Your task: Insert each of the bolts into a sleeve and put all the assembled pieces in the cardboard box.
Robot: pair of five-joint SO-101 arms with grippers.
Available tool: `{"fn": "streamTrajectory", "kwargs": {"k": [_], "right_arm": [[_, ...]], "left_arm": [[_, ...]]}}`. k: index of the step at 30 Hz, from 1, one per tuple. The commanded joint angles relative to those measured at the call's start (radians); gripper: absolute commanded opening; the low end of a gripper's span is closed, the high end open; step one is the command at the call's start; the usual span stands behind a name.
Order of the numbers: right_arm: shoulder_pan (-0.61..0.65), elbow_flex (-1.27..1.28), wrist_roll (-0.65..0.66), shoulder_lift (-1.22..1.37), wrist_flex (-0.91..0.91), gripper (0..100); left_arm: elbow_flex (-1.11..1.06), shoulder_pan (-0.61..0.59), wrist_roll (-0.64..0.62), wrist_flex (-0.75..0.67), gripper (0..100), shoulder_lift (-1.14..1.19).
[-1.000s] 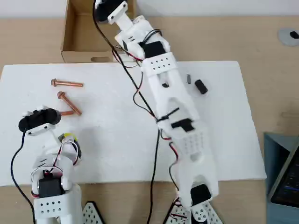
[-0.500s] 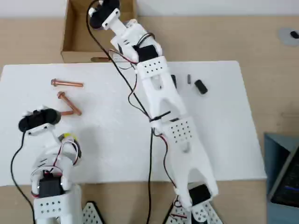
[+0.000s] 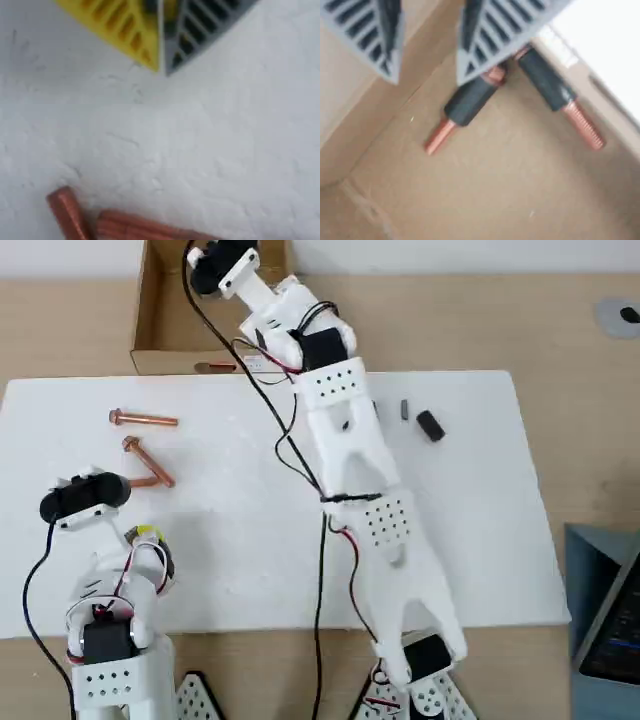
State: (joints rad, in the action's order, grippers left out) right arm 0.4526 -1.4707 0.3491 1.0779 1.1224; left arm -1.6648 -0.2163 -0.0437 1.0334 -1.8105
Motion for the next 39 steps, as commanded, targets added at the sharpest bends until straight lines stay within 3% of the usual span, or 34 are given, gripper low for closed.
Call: {"fn": "streamTrajectory", "kwargs": {"k": [1, 17, 22, 29, 39], "right_arm": [[0.007, -0.114, -0.002, -0.019, 0.117, 9.9], [-0.054, -0.2, -0.011, -0.13, 0.651, 9.9], [-0.111, -0.196, -0.132, -0.17, 0.666, 9.9], [-0.183, -0.062, -0.133, -0.223, 0.667, 9.9], [-0.185, 0.443, -0.133, -0.472, 0.666, 10.1]], "left_arm": [[0.006, -0.009, 0.005, -0.017, 0, -0.012], [0.006, -0.009, 0.005, -0.017, 0, -0.012], [0.006, -0.009, 0.003, -0.017, 0, -0.012], [0.006, -0.009, 0.003, -0.018, 0, -0.012], [0.006, -0.009, 0.003, -0.018, 0, -0.012]]}}
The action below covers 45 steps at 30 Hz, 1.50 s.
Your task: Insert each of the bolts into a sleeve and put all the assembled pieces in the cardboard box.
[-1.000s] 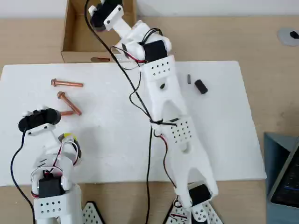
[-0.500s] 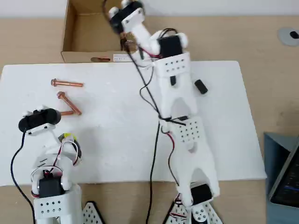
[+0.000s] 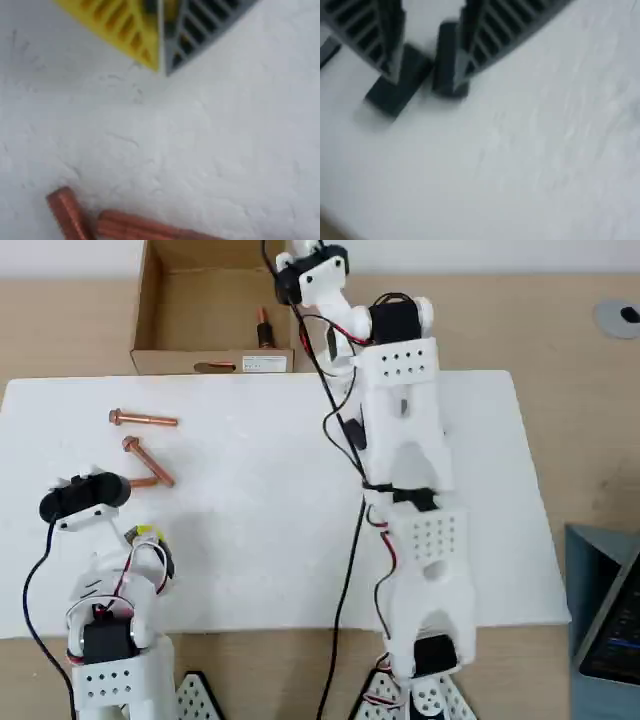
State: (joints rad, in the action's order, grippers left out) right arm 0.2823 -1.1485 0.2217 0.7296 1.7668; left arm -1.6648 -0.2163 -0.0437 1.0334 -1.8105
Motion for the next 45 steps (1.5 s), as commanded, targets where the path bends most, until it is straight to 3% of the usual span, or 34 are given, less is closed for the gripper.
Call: {"fn": "streamTrajectory", "kwargs": {"k": [1, 21, 24, 45], "right_arm": [[-0.018, 0.163, -0.005, -0.137, 0.021, 10.1], [-0.027, 0.501, 0.1, -0.157, -0.101, 10.3], [-0.027, 0.53, 0.104, -0.157, -0.129, 14.1], [-0.056, 0.423, 0.133, 0.018, -0.18, 16.8]], "left_arm": [[0.006, -0.009, 0.003, -0.018, 0, -0.012], [0.006, -0.009, 0.003, -0.018, 0, -0.012], [0.006, -0.009, 0.003, -0.018, 0, -0.012], [0.006, -0.009, 0.003, -0.018, 0, -0.012]]}}
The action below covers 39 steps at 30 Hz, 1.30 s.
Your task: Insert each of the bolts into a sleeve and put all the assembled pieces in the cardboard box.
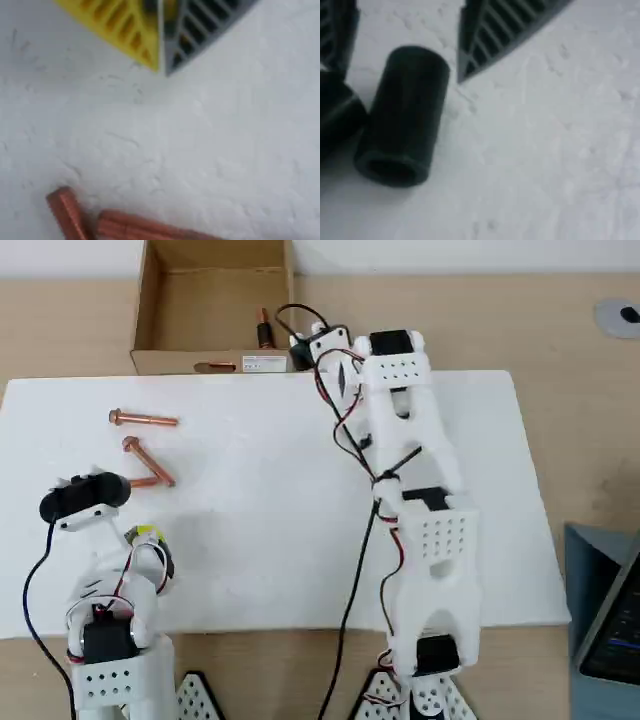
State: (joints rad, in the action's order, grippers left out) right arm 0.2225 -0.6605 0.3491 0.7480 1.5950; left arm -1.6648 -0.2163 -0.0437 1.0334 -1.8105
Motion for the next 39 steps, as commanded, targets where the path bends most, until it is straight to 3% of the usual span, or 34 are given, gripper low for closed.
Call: {"fn": "streamTrajectory", "kwargs": {"k": [1, 14, 19, 28, 39], "right_arm": [[0.008, -0.068, 0.006, 0.005, -0.008, 16.8], [0.03, -0.071, 0.008, 0.088, -0.014, 16.5], [0.038, -0.071, 0.008, 0.105, -0.028, 5.4], [0.091, -0.081, 0.005, 0.104, -0.017, 1.1], [0.104, -0.43, -0.002, 0.09, 0.195, 1.1]], "left_arm": [[0.006, -0.009, 0.003, -0.018, 0, -0.012], [0.006, -0.009, 0.003, -0.018, 0, -0.012], [0.006, -0.009, 0.003, -0.018, 0, -0.012], [0.006, -0.009, 0.003, -0.018, 0, -0.012], [0.006, -0.009, 0.006, -0.018, 0, -0.012]]}}
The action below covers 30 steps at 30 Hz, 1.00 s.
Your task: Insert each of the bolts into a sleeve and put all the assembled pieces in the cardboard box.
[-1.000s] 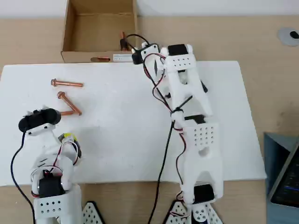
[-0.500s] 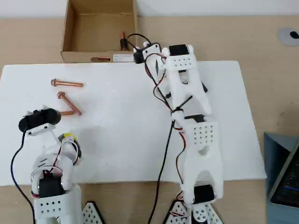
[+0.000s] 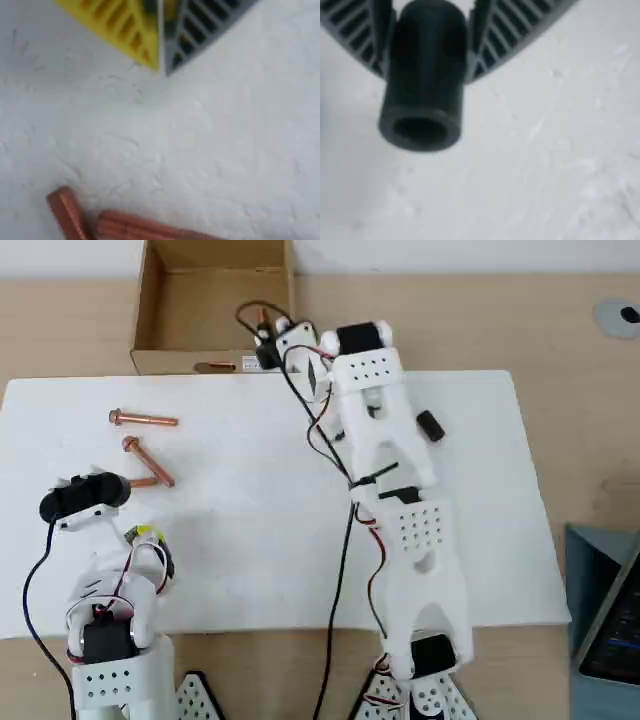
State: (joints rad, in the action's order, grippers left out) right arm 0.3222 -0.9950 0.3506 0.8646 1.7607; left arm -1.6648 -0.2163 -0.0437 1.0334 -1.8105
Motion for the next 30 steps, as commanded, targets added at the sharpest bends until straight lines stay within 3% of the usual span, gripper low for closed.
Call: {"fn": "streamTrajectory", "kwargs": {"k": [1, 6, 20, 30], "right_arm": [[0.004, -0.097, -0.005, -0.053, 0.029, 1.1], [0.019, 0.005, -0.098, -0.245, 0.028, 1.2], [0.016, 0.619, -0.288, -0.894, 0.025, 1.2], [0.016, 0.86, -0.503, -1.167, 0.02, 0.9]], "left_arm": [[0.006, -0.009, 0.006, -0.018, 0, -0.012], [0.006, -0.009, 0.006, -0.018, 0, -0.012], [0.006, -0.002, 0.008, -0.017, 0, -0.012], [0.006, 0.0, 0.008, -0.017, 0, -0.012]]}}
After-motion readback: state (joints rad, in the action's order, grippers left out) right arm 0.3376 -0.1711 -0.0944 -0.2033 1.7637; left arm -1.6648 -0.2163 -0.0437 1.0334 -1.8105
